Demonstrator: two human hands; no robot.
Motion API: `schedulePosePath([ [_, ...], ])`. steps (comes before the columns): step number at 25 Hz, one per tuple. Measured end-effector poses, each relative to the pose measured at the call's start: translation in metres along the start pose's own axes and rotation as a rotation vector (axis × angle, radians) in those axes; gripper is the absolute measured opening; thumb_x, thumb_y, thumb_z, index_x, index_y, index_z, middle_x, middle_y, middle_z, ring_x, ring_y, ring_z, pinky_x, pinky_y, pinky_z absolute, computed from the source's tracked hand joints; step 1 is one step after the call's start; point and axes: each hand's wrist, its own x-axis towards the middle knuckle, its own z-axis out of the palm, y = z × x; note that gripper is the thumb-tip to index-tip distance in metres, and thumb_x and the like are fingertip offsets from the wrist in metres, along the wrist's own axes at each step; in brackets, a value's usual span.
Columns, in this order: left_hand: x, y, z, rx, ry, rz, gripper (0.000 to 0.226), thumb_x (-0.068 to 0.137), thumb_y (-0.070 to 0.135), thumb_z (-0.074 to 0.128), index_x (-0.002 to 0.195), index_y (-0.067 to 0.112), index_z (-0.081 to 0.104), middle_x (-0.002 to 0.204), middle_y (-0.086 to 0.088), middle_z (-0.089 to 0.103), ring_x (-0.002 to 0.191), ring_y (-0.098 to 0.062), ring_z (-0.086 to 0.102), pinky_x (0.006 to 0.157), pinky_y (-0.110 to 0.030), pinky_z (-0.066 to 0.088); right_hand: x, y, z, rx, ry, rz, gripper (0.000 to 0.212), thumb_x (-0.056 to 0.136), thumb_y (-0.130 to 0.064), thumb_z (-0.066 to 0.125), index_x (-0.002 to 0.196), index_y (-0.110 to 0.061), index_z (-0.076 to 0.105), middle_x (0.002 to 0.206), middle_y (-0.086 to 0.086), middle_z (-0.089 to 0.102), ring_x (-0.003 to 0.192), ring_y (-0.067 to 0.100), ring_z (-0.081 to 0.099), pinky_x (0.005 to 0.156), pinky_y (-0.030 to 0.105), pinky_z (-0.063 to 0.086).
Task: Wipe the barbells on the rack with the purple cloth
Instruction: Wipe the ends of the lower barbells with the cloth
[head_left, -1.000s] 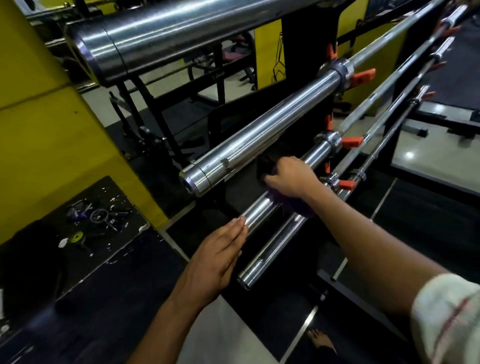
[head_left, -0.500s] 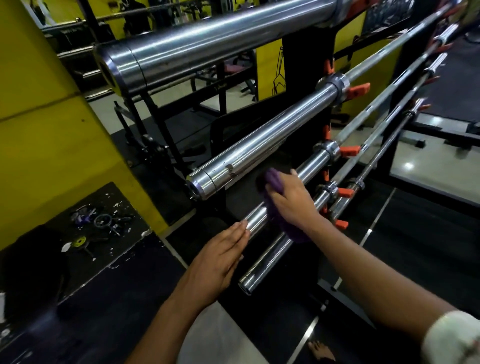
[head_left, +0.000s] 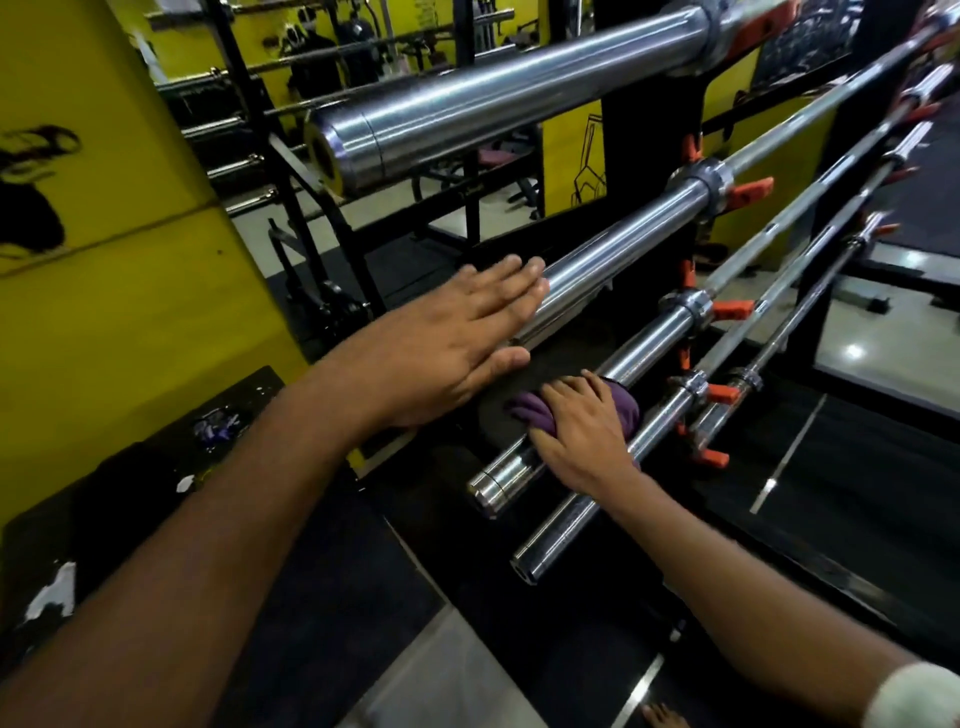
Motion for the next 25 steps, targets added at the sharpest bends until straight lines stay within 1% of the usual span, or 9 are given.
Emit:
schedulePosePath([
  [3, 0.014, -0.004, 0.017, -0.070, -0.016, 0.000, 0.060, 0.108, 0.041, 0.025, 0.160, 0.021, 0.003, 0.167, 0.005, -0.008, 0.145, 0.003, -0.013, 0.105, -0.002, -0.018, 0.002, -0.041, 0.005, -0.041, -0.021, 0.011, 0.040, 0.079, -0.053, 0.036, 0.082, -0.022, 0.063, 0.083, 0.001, 0.070, 0.089, 0.027, 0.062, 0.094, 0.043, 0.040],
  [5, 0.014, -0.004, 0.022, -0.066, 0.074, 0.020, 0.057, 0.109, 0.033, 0.031, 0.159, 0.015, 0.014, 0.167, 0.000, 0.003, 0.147, -0.001, -0.003, 0.106, 0.000, -0.015, -0.009, -0.067, 0.015, -0.118, -0.062, -0.135, 0.051, 0.078, -0.055, 0.036, 0.096, -0.020, 0.069, 0.091, 0.004, 0.072, 0.092, 0.027, 0.063, 0.091, 0.041, 0.039],
  [9, 0.012, -0.004, 0.027, -0.052, 0.127, 0.013, 0.055, 0.108, 0.028, 0.036, 0.158, 0.011, 0.020, 0.167, -0.003, 0.010, 0.152, -0.010, 0.009, 0.108, 0.000, -0.011, -0.053, -0.030, 0.032, 0.015, -0.070, -0.505, 0.057, 0.090, -0.047, 0.048, 0.134, -0.013, 0.059, 0.141, 0.006, 0.058, 0.137, 0.026, 0.046, 0.118, 0.049, 0.026],
  [11, 0.012, -0.003, 0.028, -0.070, 0.127, 0.009, 0.055, 0.107, 0.025, 0.038, 0.158, 0.011, 0.022, 0.167, -0.003, 0.011, 0.152, -0.010, 0.010, 0.109, 0.000, -0.010, -0.048, 0.013, 0.025, 0.034, 0.044, -0.396, 0.057, 0.093, -0.045, 0.046, 0.135, -0.009, 0.060, 0.144, 0.009, 0.056, 0.140, 0.027, 0.044, 0.118, 0.054, 0.026],
  [13, 0.012, -0.005, 0.029, -0.088, 0.143, 0.005, 0.055, 0.107, 0.025, 0.038, 0.158, 0.012, 0.023, 0.167, -0.002, 0.012, 0.152, -0.010, 0.011, 0.108, 0.000, -0.009, -0.016, 0.027, 0.005, 0.052, 0.069, -0.112, 0.054, 0.093, -0.048, 0.040, 0.116, -0.008, 0.068, 0.120, 0.013, 0.068, 0.120, 0.029, 0.059, 0.114, 0.051, 0.033],
  [16, 0.013, -0.004, 0.030, -0.103, 0.177, -0.004, 0.053, 0.107, 0.023, 0.041, 0.157, 0.011, 0.027, 0.166, -0.004, 0.017, 0.151, -0.012, 0.017, 0.108, 0.002, -0.006, 0.029, -0.021, -0.009, -0.167, -0.182, 0.104, 0.060, 0.077, -0.061, 0.020, 0.076, -0.015, 0.060, 0.085, 0.017, 0.071, 0.090, 0.036, 0.067, 0.088, 0.040, 0.045],
  [19, 0.012, -0.004, 0.032, -0.094, 0.197, 0.001, 0.053, 0.106, 0.024, 0.040, 0.156, 0.009, 0.030, 0.165, -0.005, 0.020, 0.151, -0.014, 0.020, 0.109, 0.001, -0.005, -0.005, -0.066, 0.012, -0.197, -0.239, -0.167, 0.063, 0.080, -0.064, 0.029, 0.091, -0.017, 0.070, 0.093, 0.008, 0.072, 0.096, 0.030, 0.067, 0.090, 0.039, 0.046],
  [22, 0.011, -0.004, 0.035, -0.082, 0.204, -0.014, 0.054, 0.107, 0.027, 0.038, 0.157, 0.013, 0.027, 0.166, -0.002, 0.016, 0.152, -0.011, 0.017, 0.111, -0.006, 0.002, -0.058, -0.047, 0.019, 0.143, -0.168, -0.486, 0.048, 0.094, -0.047, 0.045, 0.127, -0.016, 0.062, 0.138, 0.004, 0.058, 0.139, 0.021, 0.044, 0.121, 0.043, 0.022],
  [25, 0.013, -0.004, 0.036, -0.085, 0.241, -0.013, 0.053, 0.106, 0.025, 0.040, 0.156, 0.012, 0.029, 0.165, -0.003, 0.019, 0.151, -0.012, 0.019, 0.110, -0.005, 0.001, -0.040, -0.022, 0.008, 0.331, -0.039, -0.189, 0.044, 0.094, -0.032, 0.050, 0.123, -0.002, 0.063, 0.127, 0.017, 0.063, 0.128, 0.030, 0.052, 0.117, 0.031, 0.027],
])
